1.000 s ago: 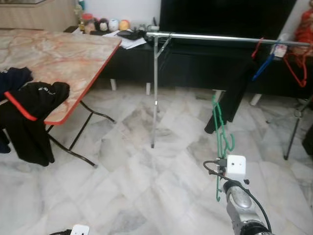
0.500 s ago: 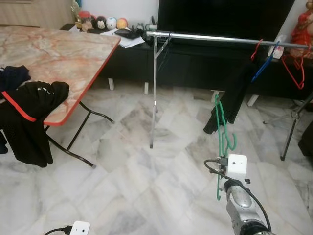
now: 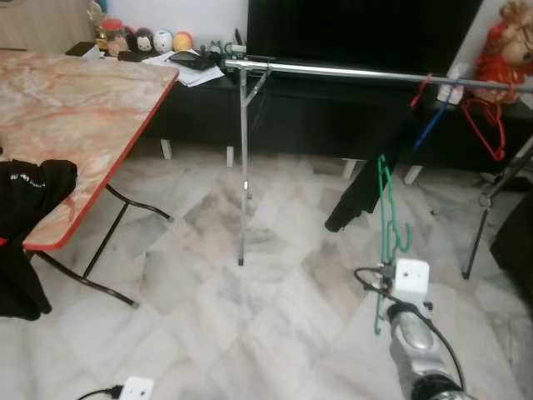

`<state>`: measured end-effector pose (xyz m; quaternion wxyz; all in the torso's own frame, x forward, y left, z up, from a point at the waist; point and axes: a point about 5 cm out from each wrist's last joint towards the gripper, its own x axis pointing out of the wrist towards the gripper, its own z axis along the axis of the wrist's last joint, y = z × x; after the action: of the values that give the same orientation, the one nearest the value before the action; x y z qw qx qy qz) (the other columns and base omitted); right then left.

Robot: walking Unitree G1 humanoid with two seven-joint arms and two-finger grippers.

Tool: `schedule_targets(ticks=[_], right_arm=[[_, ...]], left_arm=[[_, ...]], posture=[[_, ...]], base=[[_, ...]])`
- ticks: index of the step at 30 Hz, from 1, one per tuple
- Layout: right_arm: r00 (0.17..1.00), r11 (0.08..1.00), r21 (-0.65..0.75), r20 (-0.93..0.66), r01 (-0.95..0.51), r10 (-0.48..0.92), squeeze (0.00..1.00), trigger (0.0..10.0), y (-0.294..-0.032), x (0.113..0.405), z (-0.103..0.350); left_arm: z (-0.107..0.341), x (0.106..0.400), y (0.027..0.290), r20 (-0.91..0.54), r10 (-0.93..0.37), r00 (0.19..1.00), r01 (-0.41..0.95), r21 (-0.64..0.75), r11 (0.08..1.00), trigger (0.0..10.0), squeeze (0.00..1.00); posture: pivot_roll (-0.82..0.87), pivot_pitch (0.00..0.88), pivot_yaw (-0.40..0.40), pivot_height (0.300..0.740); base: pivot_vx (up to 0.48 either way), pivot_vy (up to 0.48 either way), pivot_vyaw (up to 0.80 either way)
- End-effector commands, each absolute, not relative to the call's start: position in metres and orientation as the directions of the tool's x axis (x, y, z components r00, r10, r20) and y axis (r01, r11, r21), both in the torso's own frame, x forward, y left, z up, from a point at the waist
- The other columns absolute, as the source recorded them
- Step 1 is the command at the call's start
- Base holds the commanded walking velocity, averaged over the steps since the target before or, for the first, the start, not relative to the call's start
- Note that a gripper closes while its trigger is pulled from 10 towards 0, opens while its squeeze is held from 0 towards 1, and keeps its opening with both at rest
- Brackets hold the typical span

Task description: Hang hanger

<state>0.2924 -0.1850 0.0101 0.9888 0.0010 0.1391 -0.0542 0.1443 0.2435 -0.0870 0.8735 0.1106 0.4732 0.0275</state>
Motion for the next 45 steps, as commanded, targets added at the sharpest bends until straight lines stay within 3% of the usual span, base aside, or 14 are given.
schedule_targets(ticks=[1, 42, 45], right_arm=[[0.952, 0.990, -0.034, -0.269, 0.140, -0.144, 0.00, 10.0, -0.200, 0.291, 0.012], [0.952, 0.998, -0.049, -0.302, 0.040, -0.053, 0.00, 10.0, -0.184, 0.292, 0.008], [0.951, 0.998, -0.046, -0.305, 0.032, -0.044, 0.00, 10.0, -0.183, 0.292, 0.008]], left_arm=[[-0.089, 0.144, 0.236, -0.825, 0.133, 0.549, 0.065, 0.201, 0.977, 10.0, 0.00], [-0.092, 0.141, 0.232, -0.845, 0.130, 0.519, 0.088, 0.204, 0.975, 10.0, 0.00], [-0.092, 0.141, 0.233, -0.847, 0.131, 0.515, 0.087, 0.203, 0.975, 10.0, 0.00]], posture=[[-0.01, 0.000, -0.077, 0.740], [-0.01, 0.000, -0.079, 0.740], [-0.01, 0.000, -0.078, 0.740]], base=[[0.345, 0.000, 0.00], [0.340, 0.000, 0.00], [0.331, 0.000, 0.80]])
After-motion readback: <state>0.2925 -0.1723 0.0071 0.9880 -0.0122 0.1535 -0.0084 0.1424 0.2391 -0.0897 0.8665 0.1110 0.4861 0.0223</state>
